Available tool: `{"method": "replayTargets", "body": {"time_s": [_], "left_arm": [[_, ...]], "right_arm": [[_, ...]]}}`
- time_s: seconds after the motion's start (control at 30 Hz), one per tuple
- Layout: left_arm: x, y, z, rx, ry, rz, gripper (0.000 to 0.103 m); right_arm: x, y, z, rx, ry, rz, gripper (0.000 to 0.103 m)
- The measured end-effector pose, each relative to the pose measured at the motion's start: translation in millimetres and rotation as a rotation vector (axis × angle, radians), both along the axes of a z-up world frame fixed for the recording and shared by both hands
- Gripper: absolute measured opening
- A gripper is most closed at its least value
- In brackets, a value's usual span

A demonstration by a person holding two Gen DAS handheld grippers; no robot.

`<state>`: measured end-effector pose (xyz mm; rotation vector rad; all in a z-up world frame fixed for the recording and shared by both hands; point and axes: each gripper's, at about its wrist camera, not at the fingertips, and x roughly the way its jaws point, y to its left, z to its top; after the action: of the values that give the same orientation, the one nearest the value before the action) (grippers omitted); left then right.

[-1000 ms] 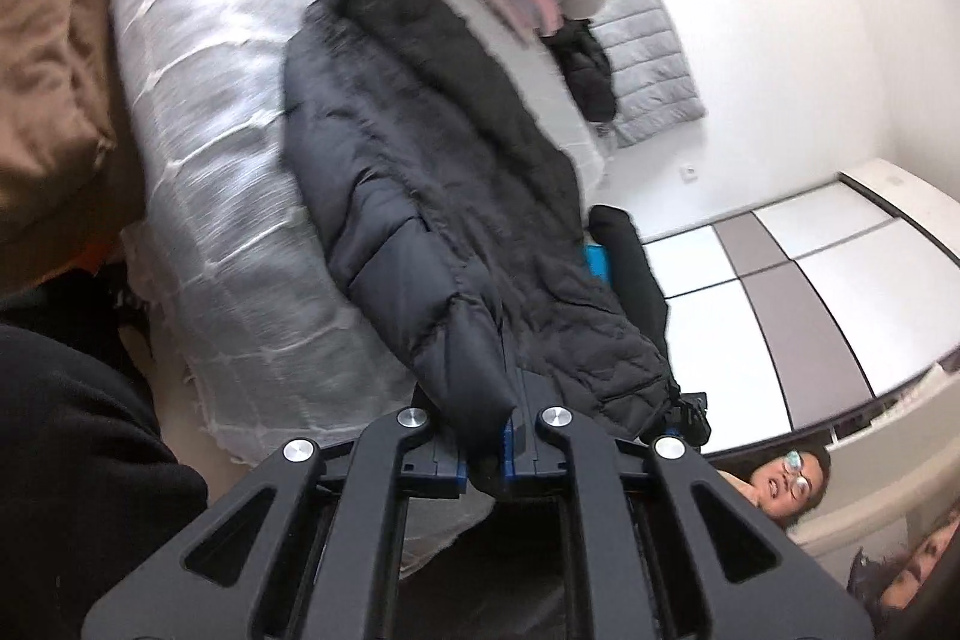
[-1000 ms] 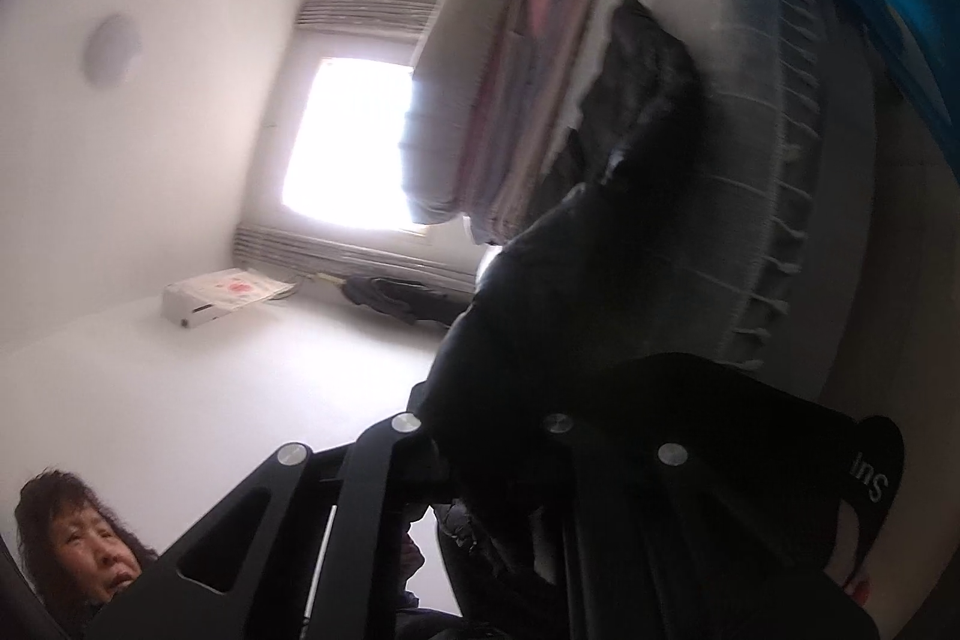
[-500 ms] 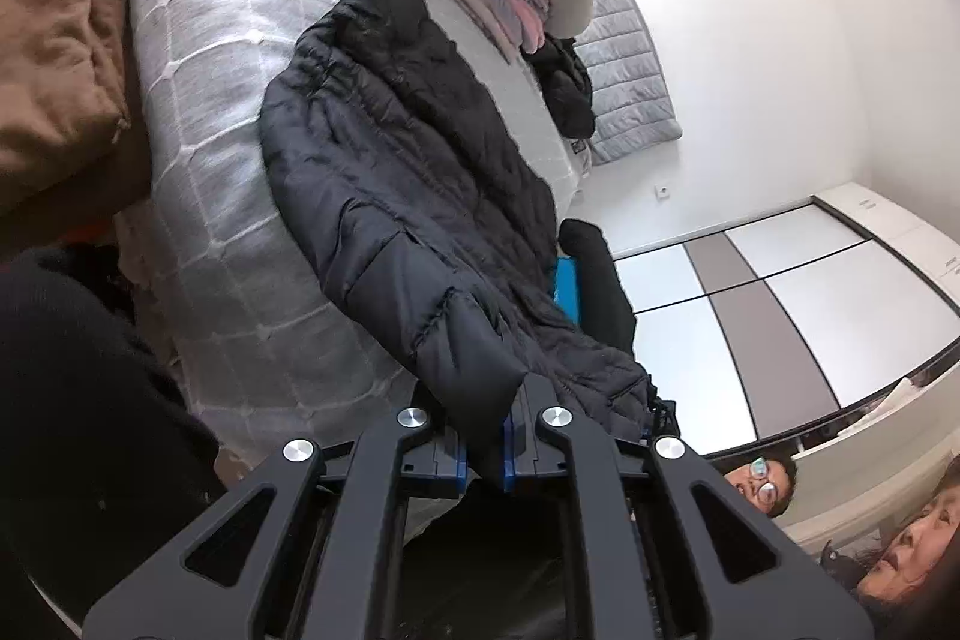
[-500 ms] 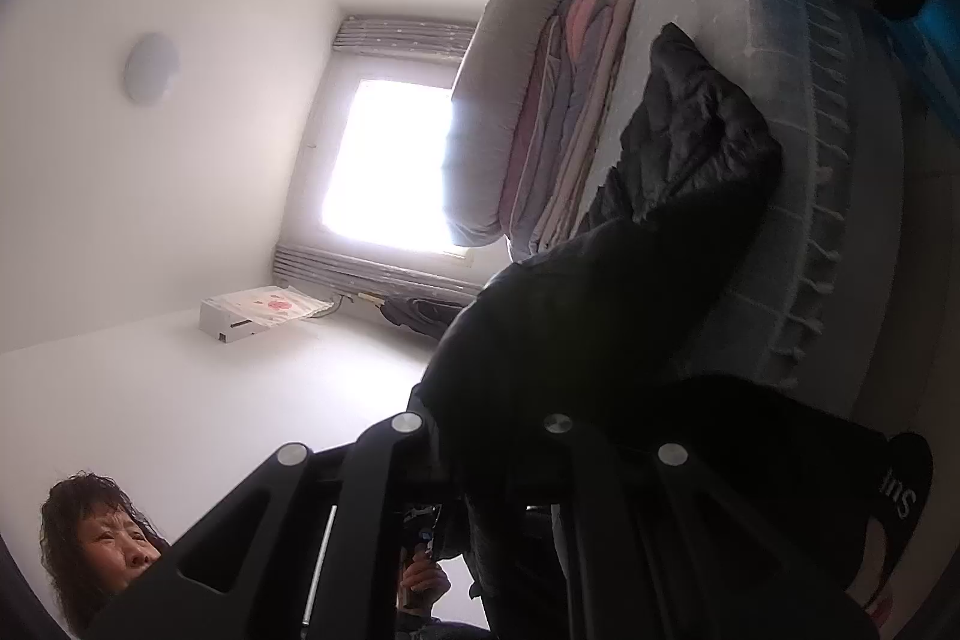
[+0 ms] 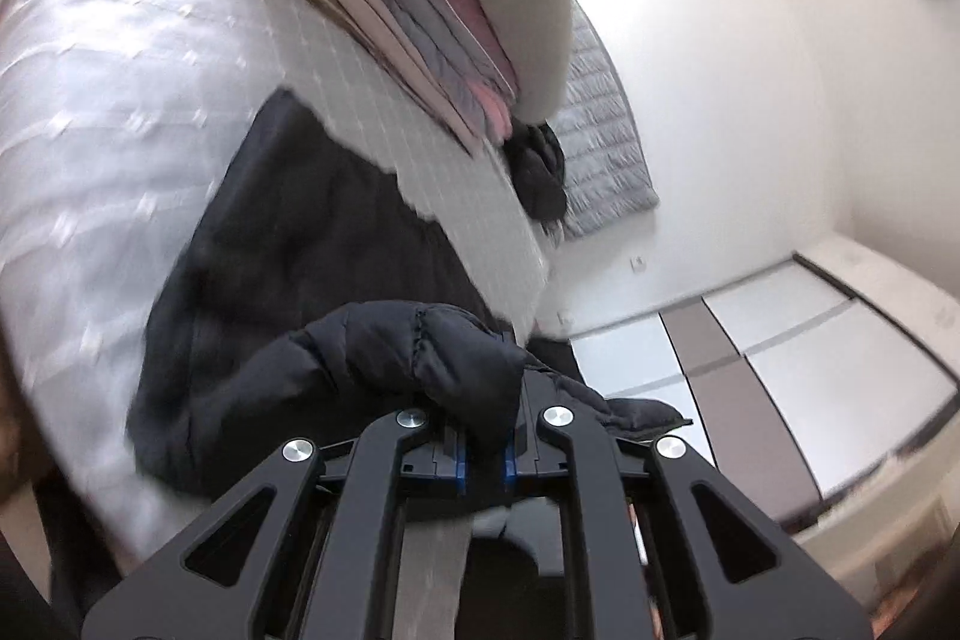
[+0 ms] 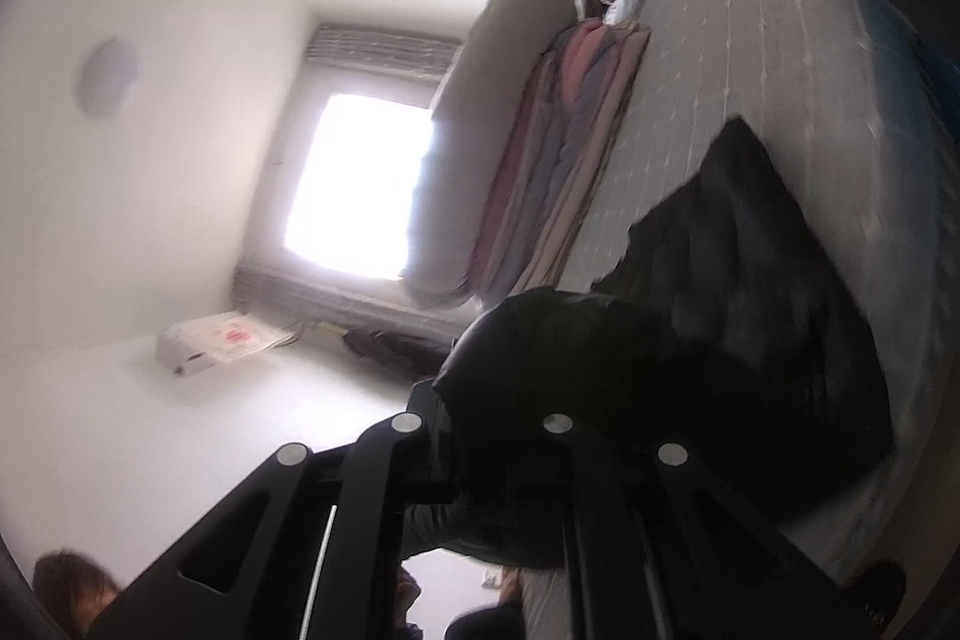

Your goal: Fold large clothes

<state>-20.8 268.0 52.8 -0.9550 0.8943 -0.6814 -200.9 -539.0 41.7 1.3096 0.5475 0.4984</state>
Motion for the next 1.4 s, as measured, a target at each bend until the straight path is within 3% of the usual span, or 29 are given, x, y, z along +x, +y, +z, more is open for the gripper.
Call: {"method": "replayTargets", "body": {"time_s": [0.13,0.3,0.43,0.53,0.57,0.6,0.67,0.7,0.77,0.9,1.0,1.1,1.2,1.3,1.4], "left_arm": [[79.0,-13.4,-24.6,-0.01,0.054,0.058,0.007],[167.2,-30.6,-86.4,0.005,0.156,0.128,0.007],[197.0,-37.8,-134.5,0.052,0.243,0.163,0.008],[199.4,-34.7,-142.4,0.007,0.282,0.139,0.011],[199.4,-32.7,-137.9,0.007,0.279,0.132,0.013],[196.8,-29.3,-128.1,0.006,0.265,0.135,0.022],[188.2,-22.6,-111.7,0.007,0.231,0.166,0.053],[182.8,-19.5,-104.5,0.008,0.216,0.186,0.058],[171.7,-7.8,-86.2,-0.008,0.178,0.251,0.07],[159.7,-2.1,-62.8,-0.004,0.102,0.292,0.071],[155.2,-32.7,-48.7,0.036,0.004,0.175,0.071],[149.9,-86.1,-46.3,0.125,-0.071,0.021,0.071],[148.2,-135.2,-52.4,0.319,-0.153,-0.053,0.071],[152.5,-149.8,-72.6,0.419,-0.128,-0.097,0.071],[158.6,-144.5,-94.5,0.43,-0.085,-0.116,0.071]], "right_arm": [[74.4,-8.3,-31.2,-0.042,0.114,-0.037,0.01],[150.8,-12.0,-106.5,-0.079,0.313,-0.094,0.01],[176.8,-9.9,-152.6,0.019,0.386,-0.085,0.01],[173.7,-10.3,-150.8,0.008,0.36,-0.068,0.018],[163.4,-13.8,-147.9,0.006,0.349,-0.058,0.03],[156.8,-14.0,-143.7,0.006,0.337,-0.057,0.043],[142.2,-13.8,-130.5,-0.02,0.316,-0.066,0.063],[136.0,-12.9,-122.8,-0.045,0.311,-0.07,0.069],[123.4,-7.5,-103.4,-0.082,0.272,-0.075,0.07],[120.7,26.8,-66.9,-0.219,0.224,0.04,0.076],[144.2,74.6,-53.4,-0.288,0.199,0.19,0.076],[179.6,117.4,-50.0,-0.353,0.188,0.283,0.076],[219.7,149.1,-49.9,-0.381,0.167,0.326,0.076],[253.8,156.9,-58.5,-0.403,0.173,0.298,0.076],[280.7,147.4,-90.9,-0.432,0.275,0.254,0.076]]}}
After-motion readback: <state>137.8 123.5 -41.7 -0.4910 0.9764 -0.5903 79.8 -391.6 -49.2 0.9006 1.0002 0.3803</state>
